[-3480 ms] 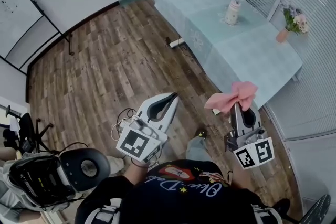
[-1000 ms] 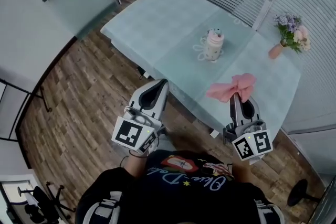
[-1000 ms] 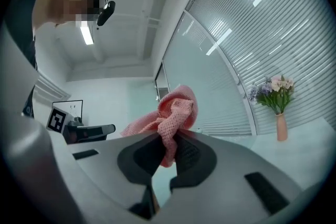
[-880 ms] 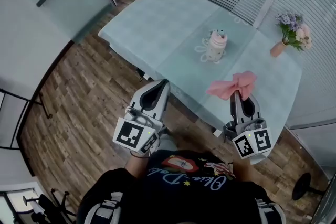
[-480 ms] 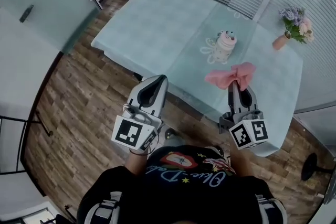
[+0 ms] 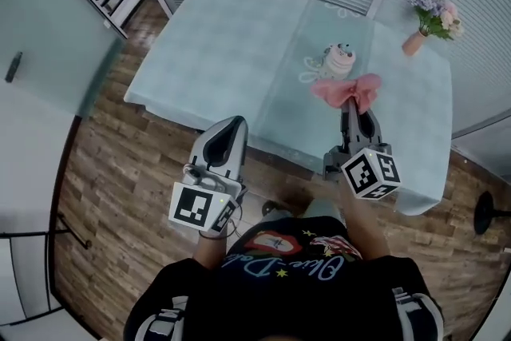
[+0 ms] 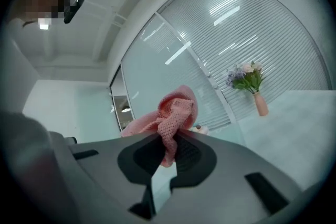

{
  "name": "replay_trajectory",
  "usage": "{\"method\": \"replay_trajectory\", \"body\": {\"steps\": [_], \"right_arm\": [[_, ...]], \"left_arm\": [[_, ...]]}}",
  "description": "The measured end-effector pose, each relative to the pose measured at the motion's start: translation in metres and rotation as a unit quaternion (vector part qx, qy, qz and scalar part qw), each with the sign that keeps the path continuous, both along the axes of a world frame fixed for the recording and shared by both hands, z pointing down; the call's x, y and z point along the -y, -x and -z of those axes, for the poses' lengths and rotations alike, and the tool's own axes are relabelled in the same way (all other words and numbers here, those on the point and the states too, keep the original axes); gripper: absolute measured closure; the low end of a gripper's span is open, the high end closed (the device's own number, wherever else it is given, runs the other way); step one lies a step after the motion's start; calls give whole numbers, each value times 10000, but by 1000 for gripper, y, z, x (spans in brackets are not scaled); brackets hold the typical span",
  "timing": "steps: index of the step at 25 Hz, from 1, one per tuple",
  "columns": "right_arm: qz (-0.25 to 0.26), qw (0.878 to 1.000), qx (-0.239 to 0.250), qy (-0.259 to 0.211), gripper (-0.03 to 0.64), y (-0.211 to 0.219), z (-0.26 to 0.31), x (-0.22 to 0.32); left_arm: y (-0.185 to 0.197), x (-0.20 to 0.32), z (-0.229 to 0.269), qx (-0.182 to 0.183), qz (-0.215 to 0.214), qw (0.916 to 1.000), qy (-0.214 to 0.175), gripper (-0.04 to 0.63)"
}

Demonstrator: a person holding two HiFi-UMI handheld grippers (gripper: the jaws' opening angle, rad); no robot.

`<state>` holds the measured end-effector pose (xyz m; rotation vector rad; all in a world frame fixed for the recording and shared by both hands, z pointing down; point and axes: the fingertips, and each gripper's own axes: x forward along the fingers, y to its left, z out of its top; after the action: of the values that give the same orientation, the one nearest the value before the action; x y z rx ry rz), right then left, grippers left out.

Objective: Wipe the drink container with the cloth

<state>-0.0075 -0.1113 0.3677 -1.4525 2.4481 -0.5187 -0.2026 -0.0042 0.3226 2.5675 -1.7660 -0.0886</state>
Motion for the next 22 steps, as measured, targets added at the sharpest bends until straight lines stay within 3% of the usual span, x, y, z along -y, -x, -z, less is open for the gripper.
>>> {"method": "replay_trajectory", "body": {"steps": [6, 13, 22], "right_arm": [[-63, 9996, 50, 255, 600, -7, -12, 24], [-27, 9984, -222, 517, 600, -25, -31, 57], [56, 9946, 368, 972, 600, 3, -64, 74]], "left_arm": [[-9, 26, -6, -88, -152, 9998, 71, 591], [-3, 53, 4, 25, 8, 10000, 59, 591], [-26, 99, -2, 177, -270, 9993, 196, 591]]}}
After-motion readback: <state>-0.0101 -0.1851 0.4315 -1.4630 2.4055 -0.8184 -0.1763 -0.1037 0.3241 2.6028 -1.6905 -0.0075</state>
